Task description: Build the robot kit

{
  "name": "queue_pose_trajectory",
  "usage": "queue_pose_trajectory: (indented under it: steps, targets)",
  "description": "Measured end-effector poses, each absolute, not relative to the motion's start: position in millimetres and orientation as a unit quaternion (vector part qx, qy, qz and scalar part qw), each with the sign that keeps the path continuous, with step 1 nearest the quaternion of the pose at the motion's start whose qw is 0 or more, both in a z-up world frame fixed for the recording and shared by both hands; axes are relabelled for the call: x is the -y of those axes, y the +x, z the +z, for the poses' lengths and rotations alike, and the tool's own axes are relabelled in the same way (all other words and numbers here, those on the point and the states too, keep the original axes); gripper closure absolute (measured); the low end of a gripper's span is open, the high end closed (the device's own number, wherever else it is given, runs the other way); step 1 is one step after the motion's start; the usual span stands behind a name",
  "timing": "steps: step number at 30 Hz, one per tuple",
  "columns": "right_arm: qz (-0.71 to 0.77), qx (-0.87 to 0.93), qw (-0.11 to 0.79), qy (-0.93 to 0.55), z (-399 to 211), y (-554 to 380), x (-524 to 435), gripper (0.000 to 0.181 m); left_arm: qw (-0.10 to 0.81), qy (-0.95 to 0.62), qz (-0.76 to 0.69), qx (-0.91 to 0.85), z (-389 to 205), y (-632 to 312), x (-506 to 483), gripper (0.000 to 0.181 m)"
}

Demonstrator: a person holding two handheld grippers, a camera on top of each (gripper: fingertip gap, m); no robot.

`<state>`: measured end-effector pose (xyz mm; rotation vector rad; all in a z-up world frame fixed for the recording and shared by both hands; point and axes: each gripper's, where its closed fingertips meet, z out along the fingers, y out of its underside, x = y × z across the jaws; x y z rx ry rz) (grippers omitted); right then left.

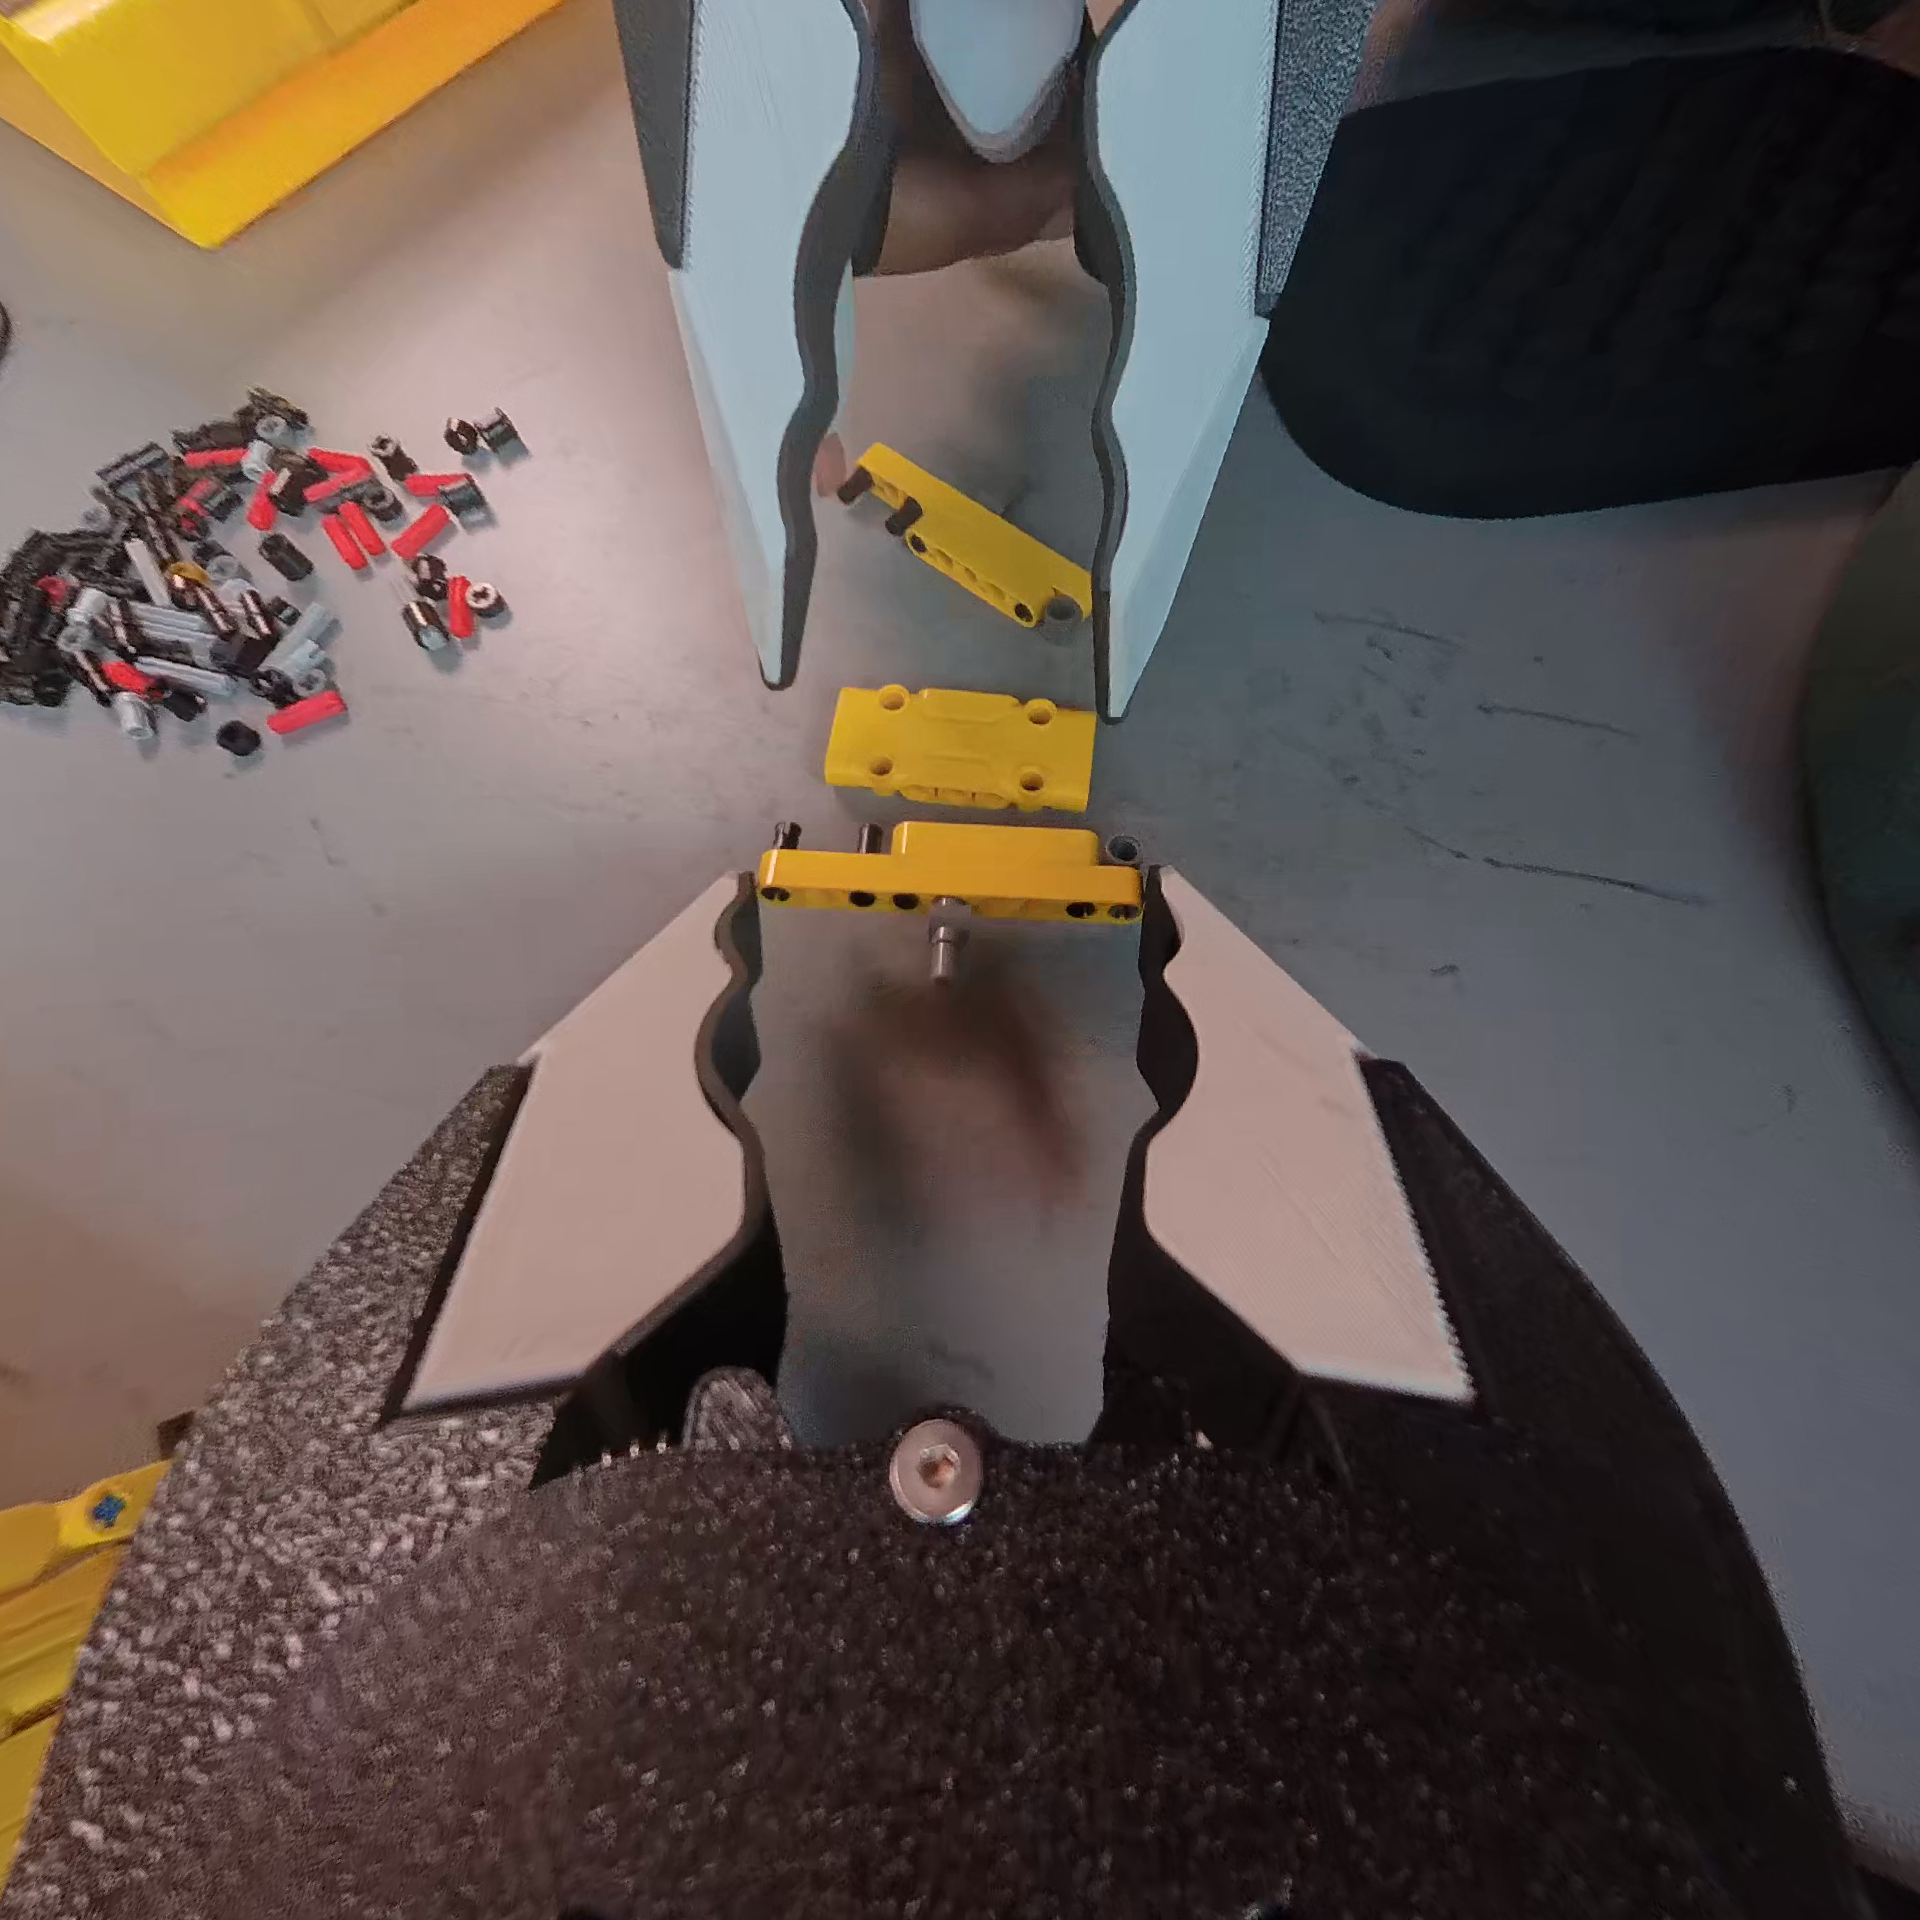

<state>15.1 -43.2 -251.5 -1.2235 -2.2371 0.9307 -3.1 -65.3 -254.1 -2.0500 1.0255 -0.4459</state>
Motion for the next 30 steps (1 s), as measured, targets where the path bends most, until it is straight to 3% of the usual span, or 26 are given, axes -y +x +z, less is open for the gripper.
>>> queue_pose_trajectory:
  steps: [8,16,20,26,30]
  targets:
    - [0.493,0.655,0.183,-0.543,-207.8,-6.3,25.8,0.123,0.472,-0.775,-0.121,-0.402,-225.4,-6.6,53.7,0.108]
    - [0.539,0.620,0.108,-0.560,-207.8,-13.7,44.8,0.135,0.515,-0.738,-0.077,-0.428,-208.9,3.4,53.7,0.108]
    - [0.571,0.619,0.081,-0.534,-200.1,-9.9,59.4,0.167,0.530,-0.717,-0.043,-0.451,-204.7,8.0,55.9,0.108]
    - [0.584,0.643,0.133,-0.478,-183.1,-5.8,62.1,0.174,0.556,-0.705,-0.093,-0.431,-189.2,13.0,61.1,0.109]
    - [0.513,0.699,0.282,-0.410,-179.4,-9.3,56.2,0.174,0.551,-0.720,-0.270,-0.324,-167.9,4.2,63.5,0.120]
